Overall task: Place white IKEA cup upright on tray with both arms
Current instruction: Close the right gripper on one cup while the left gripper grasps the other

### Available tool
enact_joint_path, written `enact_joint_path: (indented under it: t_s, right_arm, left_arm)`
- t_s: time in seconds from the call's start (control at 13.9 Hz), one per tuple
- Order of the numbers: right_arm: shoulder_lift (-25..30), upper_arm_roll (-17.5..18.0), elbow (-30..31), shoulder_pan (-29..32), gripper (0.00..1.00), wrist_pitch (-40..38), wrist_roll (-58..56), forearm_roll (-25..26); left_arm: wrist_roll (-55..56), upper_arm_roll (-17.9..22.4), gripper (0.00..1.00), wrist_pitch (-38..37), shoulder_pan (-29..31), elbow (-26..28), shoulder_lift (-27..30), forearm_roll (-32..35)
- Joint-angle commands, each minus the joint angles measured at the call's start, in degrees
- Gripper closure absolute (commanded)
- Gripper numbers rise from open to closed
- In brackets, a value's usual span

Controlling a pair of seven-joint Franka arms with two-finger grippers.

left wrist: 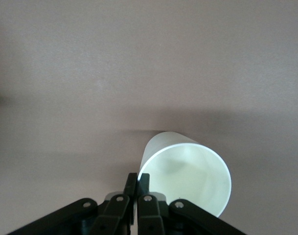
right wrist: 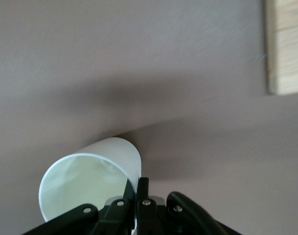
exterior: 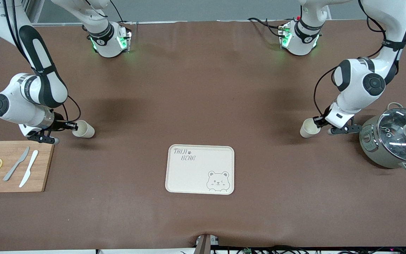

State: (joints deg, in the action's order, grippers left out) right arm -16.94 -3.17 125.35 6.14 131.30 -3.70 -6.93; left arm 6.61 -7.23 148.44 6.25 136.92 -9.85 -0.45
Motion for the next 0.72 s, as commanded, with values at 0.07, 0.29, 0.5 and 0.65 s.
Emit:
enact_joint_path:
  t_s: [0.07,0.29,0.5,0.65]
  right_arm:
    - [0.85,0.0,-7.91,-4.88,1.0,-12.97,11.05,-1.15]
    - [0.85,0.09,-12.23,-9.37,1.0,-16.6,19.5,-1.15]
    - [0.68,0.09,-14.87,-15.87,1.0,-16.52,29.42,-1.24]
    - [0.68,0.09,-16.45,-19.48,1.0,-16.6,35.67,-1.24]
  left_arm:
    - [-0.99,-0.59,1.0,0.27,0.26,-0.51,-0.34,-2.01]
    - [-1.43,-0.67,1.0,-1.21,0.17,-2.61,0.71,-2.01]
    - [-0.73,-2.78,1.0,-7.79,0.17,-10.41,0.02,-2.53]
    - [-0.2,-3.57,1.0,-11.92,-0.27,-16.48,-1.82,-6.73]
